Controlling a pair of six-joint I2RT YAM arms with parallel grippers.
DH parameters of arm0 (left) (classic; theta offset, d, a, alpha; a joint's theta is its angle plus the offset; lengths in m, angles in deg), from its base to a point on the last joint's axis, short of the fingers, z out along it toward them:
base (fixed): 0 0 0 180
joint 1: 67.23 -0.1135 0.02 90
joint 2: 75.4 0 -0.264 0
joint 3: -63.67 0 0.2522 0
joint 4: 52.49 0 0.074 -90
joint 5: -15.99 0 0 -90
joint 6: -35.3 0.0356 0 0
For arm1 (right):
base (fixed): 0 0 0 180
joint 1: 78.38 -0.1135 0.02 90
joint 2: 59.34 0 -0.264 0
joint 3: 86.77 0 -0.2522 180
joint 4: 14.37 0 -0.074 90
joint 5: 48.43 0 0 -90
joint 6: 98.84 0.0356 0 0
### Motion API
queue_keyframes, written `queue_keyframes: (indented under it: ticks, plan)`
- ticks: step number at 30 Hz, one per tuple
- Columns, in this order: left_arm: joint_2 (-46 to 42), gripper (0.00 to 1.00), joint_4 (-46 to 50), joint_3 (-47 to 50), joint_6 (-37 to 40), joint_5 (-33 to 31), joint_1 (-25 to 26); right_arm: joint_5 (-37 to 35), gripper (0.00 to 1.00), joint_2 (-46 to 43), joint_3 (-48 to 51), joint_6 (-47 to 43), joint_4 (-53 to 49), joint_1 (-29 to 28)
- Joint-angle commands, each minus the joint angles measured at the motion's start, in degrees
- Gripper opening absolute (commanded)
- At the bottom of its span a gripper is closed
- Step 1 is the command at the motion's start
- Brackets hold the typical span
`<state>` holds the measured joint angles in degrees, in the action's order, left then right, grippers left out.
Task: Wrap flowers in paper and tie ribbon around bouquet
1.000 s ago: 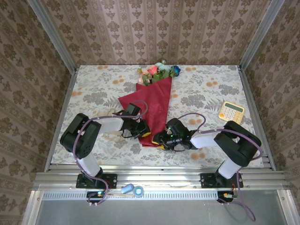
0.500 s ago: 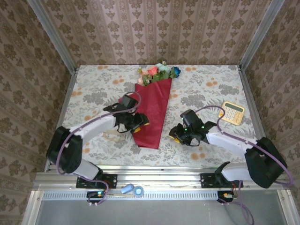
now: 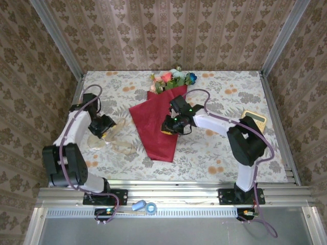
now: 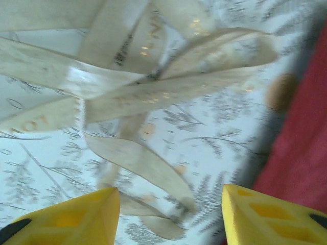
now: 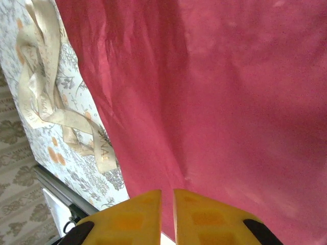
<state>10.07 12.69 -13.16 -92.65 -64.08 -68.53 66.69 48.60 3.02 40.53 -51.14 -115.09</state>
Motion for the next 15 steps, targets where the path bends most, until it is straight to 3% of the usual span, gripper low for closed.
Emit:
queue_keyframes:
  ticks: [1,6,11,15]
  plan:
    - [2.18,0.56,6.17,-0.25,5.53,-2.82,0.76,1.6,0.17,3.18,-5.74,-4.56,-7.22,-1.56]
    - [1.05,0.58,0.66,7.94,-2.82,1.52,5.4,-1.06,0.21,4.86,-9.04,-8.21,-11.3,-3.46]
    - [0.78,0.58,-2.78,12.71,-10.22,0.46,11.89,-3.48,0.23,4.66,-10.08,-11.06,-12.98,-5.01]
    - [3.42,0.55,-5.22,14.74,-11.09,0.79,12.46,-3.59,0.23,4.12,-10.16,-10.23,-12.46,-5.04]
